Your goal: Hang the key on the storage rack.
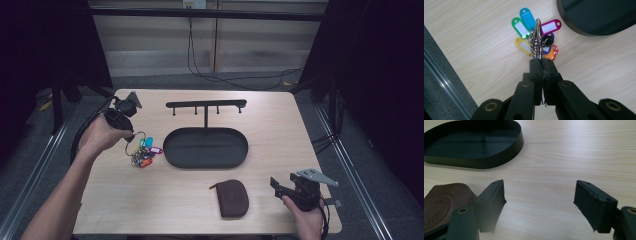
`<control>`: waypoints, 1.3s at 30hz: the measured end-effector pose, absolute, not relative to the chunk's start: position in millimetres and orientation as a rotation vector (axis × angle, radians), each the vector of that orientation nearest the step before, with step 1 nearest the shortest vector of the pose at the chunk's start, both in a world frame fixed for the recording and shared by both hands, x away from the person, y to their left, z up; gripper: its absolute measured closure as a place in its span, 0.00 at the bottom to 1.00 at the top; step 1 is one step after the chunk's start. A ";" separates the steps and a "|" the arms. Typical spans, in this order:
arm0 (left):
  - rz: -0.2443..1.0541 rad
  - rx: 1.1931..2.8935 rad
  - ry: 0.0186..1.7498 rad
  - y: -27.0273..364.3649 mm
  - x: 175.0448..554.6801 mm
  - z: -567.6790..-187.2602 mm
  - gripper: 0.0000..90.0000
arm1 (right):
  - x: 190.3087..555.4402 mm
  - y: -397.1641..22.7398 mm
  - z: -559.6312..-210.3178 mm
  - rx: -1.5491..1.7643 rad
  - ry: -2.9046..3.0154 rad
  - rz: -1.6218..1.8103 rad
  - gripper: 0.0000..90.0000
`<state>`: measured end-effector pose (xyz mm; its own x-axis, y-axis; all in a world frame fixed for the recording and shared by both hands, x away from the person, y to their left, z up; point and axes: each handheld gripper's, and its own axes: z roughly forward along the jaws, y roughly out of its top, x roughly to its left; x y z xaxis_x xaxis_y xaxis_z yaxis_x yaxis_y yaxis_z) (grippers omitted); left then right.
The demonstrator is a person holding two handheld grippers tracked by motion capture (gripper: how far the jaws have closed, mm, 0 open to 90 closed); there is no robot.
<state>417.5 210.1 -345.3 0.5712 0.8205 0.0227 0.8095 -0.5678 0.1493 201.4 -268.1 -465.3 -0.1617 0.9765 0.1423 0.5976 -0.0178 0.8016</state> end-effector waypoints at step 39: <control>0.122 2.672 1.331 200.7 407.4 -278.0 0.98 | 201.6 -267.1 -465.3 1.633 1.800 1.064 0.26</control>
